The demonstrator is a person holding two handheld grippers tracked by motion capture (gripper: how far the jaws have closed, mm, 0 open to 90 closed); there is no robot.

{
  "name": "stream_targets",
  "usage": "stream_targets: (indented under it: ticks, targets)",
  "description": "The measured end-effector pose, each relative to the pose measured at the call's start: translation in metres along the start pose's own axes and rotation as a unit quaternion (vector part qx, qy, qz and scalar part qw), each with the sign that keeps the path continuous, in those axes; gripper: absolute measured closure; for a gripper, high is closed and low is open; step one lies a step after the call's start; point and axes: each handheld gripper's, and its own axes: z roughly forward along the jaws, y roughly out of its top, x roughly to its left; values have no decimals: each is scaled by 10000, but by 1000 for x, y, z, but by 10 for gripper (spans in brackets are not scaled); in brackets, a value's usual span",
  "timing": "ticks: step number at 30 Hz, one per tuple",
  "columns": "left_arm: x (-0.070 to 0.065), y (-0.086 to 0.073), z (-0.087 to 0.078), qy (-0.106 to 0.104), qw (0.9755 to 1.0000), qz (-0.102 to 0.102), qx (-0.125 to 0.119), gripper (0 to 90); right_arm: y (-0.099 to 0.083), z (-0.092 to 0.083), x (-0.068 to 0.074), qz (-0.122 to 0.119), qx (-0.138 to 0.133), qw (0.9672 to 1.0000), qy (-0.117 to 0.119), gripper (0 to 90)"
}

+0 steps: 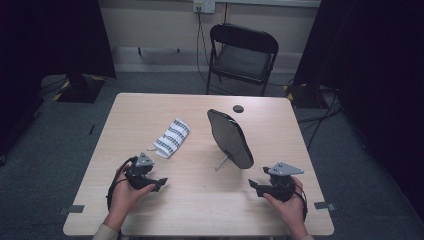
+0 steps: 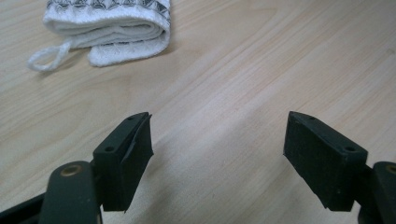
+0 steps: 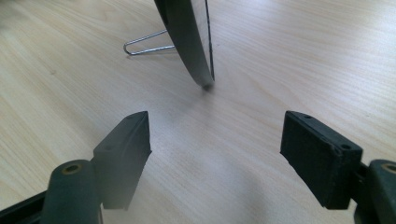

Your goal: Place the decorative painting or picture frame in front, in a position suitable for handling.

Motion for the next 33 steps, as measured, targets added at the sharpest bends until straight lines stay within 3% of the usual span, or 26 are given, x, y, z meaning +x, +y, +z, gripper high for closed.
stream_targets:
  ticks: [6,15,17,19,23,27,30,33]
  targets:
    - [2,1,-2,-68,9999,-123,-35,243,0,0,2,-74,39,10000,3,242]
    - [4,17,7,-77,9998,-74,-171,257,-1,-2,-2,-1,26,10000,-25,242]
    - [7,24,10,-11,9999,-6,-148,267,-1,-2,-3,-2,27,10000,-24,242]
    - [10,32,13,-20,9998,-109,-192,279,-1,-3,-4,37,-3,10000,-39,242]
    - [22,46,24,241,9994,-118,-197,299,0,-5,-4,44,-27,10000,-43,242]
    - [29,51,33,341,9986,-259,-301,317,-1,-4,-4,46,3,10000,-33,243]
    - [36,57,40,356,9987,-265,-240,318,-1,-4,-4,32,-3,10000,-21,243]
    - [39,62,46,407,9990,-102,-153,329,-1,-4,-4,36,0,10000,-22,243]
